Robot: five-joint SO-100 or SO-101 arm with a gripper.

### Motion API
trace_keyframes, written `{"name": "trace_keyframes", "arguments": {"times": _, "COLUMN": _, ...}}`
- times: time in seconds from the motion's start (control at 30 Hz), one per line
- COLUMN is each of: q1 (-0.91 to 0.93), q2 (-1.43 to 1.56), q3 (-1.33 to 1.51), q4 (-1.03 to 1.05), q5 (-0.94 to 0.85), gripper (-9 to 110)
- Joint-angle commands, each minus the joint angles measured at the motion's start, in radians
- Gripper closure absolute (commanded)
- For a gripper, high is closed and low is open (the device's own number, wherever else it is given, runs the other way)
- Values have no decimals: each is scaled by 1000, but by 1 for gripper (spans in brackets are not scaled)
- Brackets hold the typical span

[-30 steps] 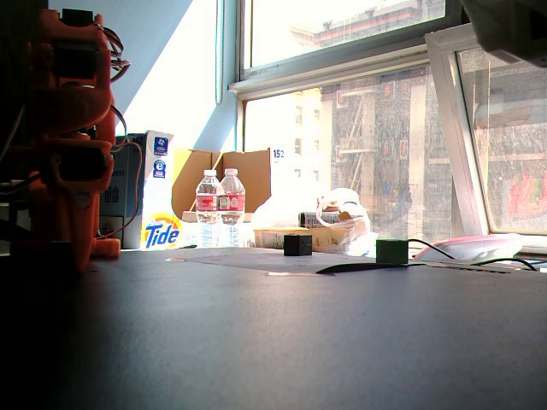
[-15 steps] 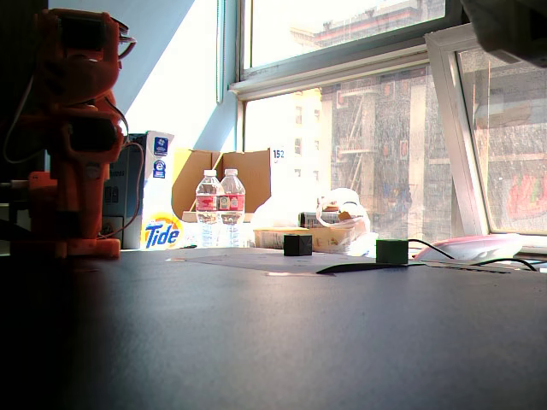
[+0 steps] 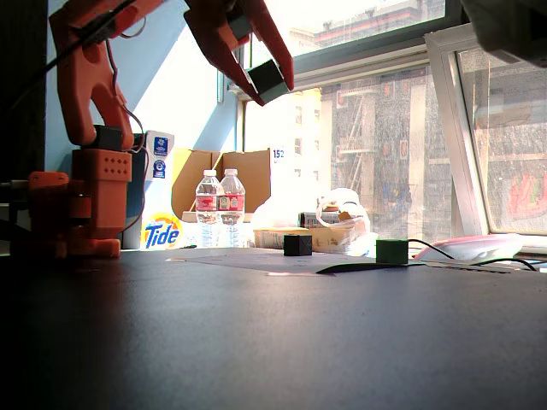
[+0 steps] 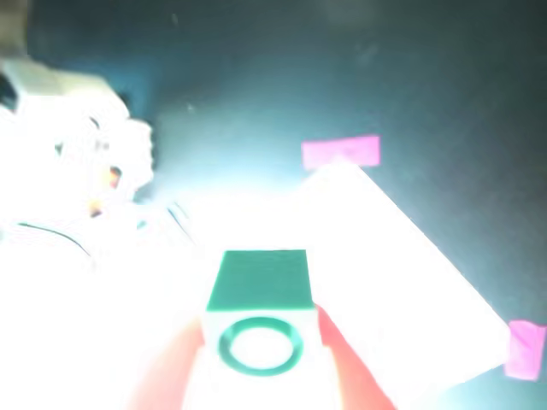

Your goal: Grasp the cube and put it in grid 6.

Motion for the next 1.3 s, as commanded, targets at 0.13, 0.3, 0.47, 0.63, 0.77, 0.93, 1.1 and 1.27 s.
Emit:
{"name": "trace_keyframes", "arguments": {"times": 0.13, "q1": -137, "q2": -156, "q3": 216, "q4": -152, "q5": -32, "gripper": 101}}
{"name": "trace_keyframes", "arguments": {"times": 0.3, "q1": -170, "q2": -247, "q3": 244, "q4": -207, "q5": -35, "gripper": 101}}
{"name": "trace_keyframes", "arguments": {"times": 0.47, "q1": -167, "q2": -281, "q3": 249, "q4": -222, "q5": -34, "gripper": 101}}
{"name": "trace_keyframes", "arguments": {"times": 0.63, "q1": -163, "q2": -295, "q3": 284, "q4": -213, "q5": -35, "gripper": 95}}
{"name": "trace_keyframes", "arguments": {"times": 0.77, "q1": -153, "q2": -287, "q3": 333, "q4": -233, "q5": -35, "gripper": 81}}
{"name": "trace_keyframes", "arguments": {"times": 0.93, "q1": -141, "q2": -287, "q3": 334, "q4": -239, "q5": -28, "gripper": 58}}
{"name": "trace_keyframes", "arguments": {"times": 1.1, "q1": -135, "q2": -202, "q3": 301, "q4": -215, "q5": -35, "gripper": 53}}
{"name": "trace_keyframes", "arguments": {"times": 1.27, "q1": -26, "q2": 156, "q3": 250, "q4": -221, "q5": -23, "gripper": 53}}
